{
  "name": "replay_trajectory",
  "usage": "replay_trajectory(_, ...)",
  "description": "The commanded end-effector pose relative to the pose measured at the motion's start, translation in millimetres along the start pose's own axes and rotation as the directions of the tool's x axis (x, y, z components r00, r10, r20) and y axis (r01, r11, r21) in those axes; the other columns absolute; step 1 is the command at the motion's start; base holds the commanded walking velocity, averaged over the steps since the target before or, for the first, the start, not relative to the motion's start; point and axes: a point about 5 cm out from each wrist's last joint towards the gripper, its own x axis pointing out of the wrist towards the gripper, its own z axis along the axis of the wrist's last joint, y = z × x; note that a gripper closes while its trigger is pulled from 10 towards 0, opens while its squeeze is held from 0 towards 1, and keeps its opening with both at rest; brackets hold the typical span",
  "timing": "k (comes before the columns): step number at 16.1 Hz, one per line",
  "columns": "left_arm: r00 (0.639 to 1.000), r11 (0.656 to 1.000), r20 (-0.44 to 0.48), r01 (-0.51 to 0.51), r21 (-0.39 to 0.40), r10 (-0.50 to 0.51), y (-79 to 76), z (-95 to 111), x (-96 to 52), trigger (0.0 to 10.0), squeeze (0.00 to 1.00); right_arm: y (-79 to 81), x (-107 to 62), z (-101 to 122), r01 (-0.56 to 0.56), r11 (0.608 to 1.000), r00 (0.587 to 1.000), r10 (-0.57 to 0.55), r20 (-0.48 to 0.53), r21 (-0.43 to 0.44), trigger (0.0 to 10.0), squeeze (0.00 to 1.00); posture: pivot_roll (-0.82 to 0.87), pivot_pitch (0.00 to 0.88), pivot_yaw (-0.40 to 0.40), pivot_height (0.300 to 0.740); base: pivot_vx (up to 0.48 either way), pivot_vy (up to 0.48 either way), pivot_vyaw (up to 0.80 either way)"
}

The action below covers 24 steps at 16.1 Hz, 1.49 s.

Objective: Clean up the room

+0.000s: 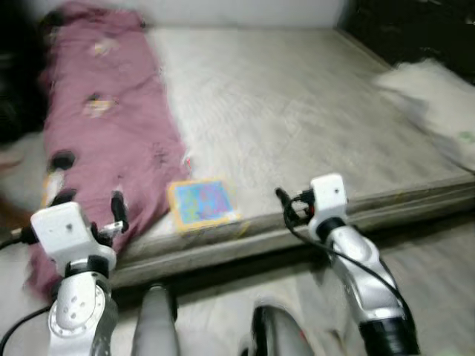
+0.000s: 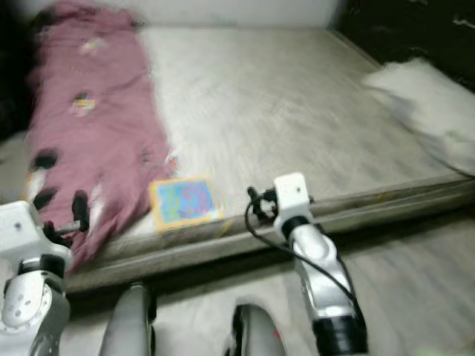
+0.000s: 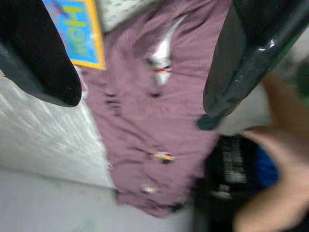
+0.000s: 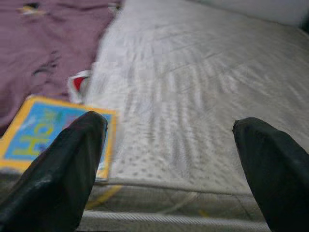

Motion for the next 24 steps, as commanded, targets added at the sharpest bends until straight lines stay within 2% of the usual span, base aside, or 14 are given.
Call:
replay_trajectory(1, 0.999, 1.0, -0.033, -0.001, 0.008, 0.002, 0.0, -6.2, -1.6, 10.0, 0.0, 0.0, -3.5, -7.1, 0.001, 1.0, 1.0, -0.001, -0.022, 0.002, 10.0, 0.0, 0.07, 0.101, -0.081, 0.641, 0.0, 0.0, 0.0)
replay_trajectory(5, 0.999, 1.0, -0.036, 0.002, 0.008, -0.001, 0.1, -7.0, -1.4, 10.0, 0.0, 1.4, -3.2, -8.0, -0.007, 1.0, 1.0, 0.006, -0.023, -0.008, 10.0, 0.0, 0.08, 0.097, -0.081, 0.641, 0.0, 0.0, 0.0)
replay_trajectory(8, 0.999, 1.0, -0.033, 0.0, 0.007, 0.0, 0.0, -7.0, -1.4, 10.0, 0.0, 1.9, -2.4, -8.2, -0.013, 1.0, 1.0, 0.013, -0.024, -0.011, 10.0, 0.0, 0.08, 0.1, -0.083, 0.611, 0.0, 0.0, 0.0)
replay_trajectory(14, 0.999, 1.0, -0.035, 0.006, 0.005, -0.006, -0.9, -6.7, -0.9, 10.0, 0.0, 2.0, -2.4, -8.8, -0.013, 1.0, 1.0, 0.013, -0.025, -0.001, 10.0, 0.0, 0.08, 0.104, -0.081, 0.611, 0.0, 0.0, 0.0)
replay_trajectory(16, 0.999, 1.0, -0.033, 0.014, -0.002, -0.014, -1.6, -6.7, -0.8, 10.0, 0.0, 2.3, -2.5, -9.4, -0.021, 0.999, 0.999, 0.02, -0.027, -0.028, 10.0, 0.0, 0.08, 0.104, -0.081, 0.611, 0.0, 0.0, 0.0)
replay_trajectory(17, 0.999, 1.0, -0.026, 0.026, -0.01, -0.026, -2.7, -5.6, -0.9, 10.0, 0.0, 4.7, -2.8, -8.2, -0.036, 0.998, 0.999, 0.035, -0.02, -0.05, 10.0, 0.0, 0.07, 0.106, -0.081, 0.611, 0.0, 0.0, 0.8)
replay_trajectory(21, 0.999, 0.999, -0.019, 0.038, -0.015, -0.038, -3.6, -4.6, -0.7, 10.0, 0.0, 4.9, -2.3, -8.3, -0.034, 0.999, 0.999, 0.034, -0.021, -0.032, 10.0, 0.0, 0.07, 0.109, -0.08, 0.611, 0.064, 0.0, 0.8)
replay_trajectory(24, 0.998, 0.998, -0.012, 0.054, -0.023, -0.054, -5.1, -3.6, -0.8, 10.0, 0.0, 4.2, -1.9, -9.4, -0.03, 0.999, 0.999, 0.03, -0.024, -0.022, 10.0, 0.0, 0.07, 0.11, -0.079, 0.611, 0.319, 0.0, 0.19)
